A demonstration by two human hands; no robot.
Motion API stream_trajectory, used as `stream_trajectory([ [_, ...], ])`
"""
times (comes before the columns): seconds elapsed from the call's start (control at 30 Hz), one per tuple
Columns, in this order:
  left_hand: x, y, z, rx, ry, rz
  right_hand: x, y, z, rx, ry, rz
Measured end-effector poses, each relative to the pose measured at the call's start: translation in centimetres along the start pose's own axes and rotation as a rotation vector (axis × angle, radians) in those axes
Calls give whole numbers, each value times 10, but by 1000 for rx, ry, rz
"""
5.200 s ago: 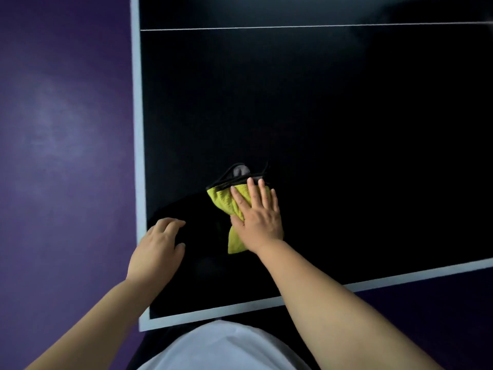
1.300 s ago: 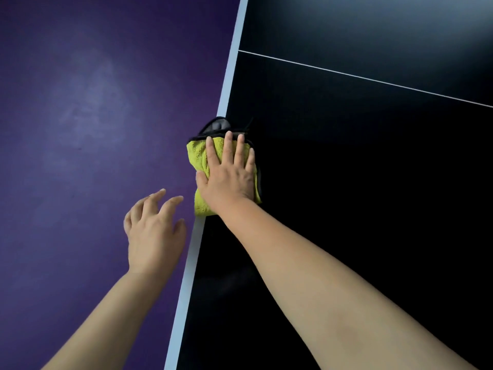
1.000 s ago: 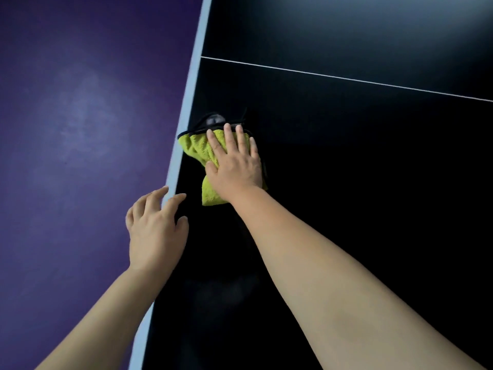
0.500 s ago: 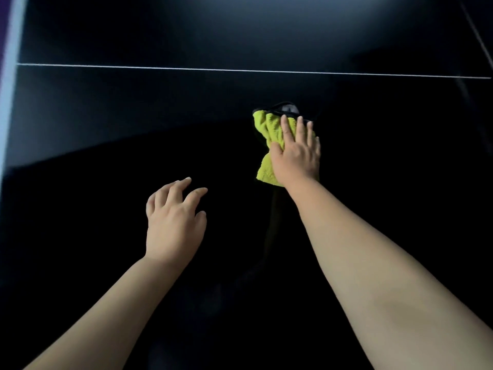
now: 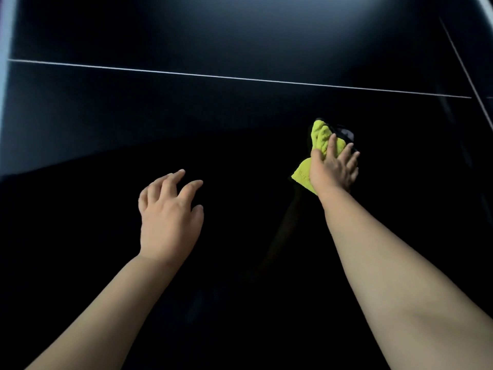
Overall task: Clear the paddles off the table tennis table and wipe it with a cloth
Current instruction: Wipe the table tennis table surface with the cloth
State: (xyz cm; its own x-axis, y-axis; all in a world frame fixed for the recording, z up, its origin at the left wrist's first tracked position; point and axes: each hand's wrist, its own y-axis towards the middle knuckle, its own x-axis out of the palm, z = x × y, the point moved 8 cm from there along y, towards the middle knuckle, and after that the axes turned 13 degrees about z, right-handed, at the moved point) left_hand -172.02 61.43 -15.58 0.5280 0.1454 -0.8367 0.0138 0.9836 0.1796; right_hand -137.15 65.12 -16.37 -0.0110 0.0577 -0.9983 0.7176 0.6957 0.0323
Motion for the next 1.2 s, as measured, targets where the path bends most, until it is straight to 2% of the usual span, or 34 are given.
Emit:
stream_trajectory([
  [0.07, -19, 5, -32, -50, 22, 27, 3, -25, -42, -61, 0, 5],
  [0.4, -123, 6, -193, -263, 103, 167, 21, -205, -293, -597, 15, -48],
  [0.63, -168, -12, -271, -346, 185, 206, 29, -332, -424, -900, 67, -95],
  [0.8, -177, -14, -282, -371, 218, 215, 31, -344, -467, -1048, 57, -120],
  [0.97, -170, 5, -252, -331, 216, 222, 28, -311, -486, -1147, 83, -136],
  [1.07, -156, 21, -227, -297, 224, 234, 27, -281, -485, -1142, 100, -137],
  [1.2, -125, 44, -183, -250, 236, 224, 28, -216, -448, -1038, 150, -119],
])
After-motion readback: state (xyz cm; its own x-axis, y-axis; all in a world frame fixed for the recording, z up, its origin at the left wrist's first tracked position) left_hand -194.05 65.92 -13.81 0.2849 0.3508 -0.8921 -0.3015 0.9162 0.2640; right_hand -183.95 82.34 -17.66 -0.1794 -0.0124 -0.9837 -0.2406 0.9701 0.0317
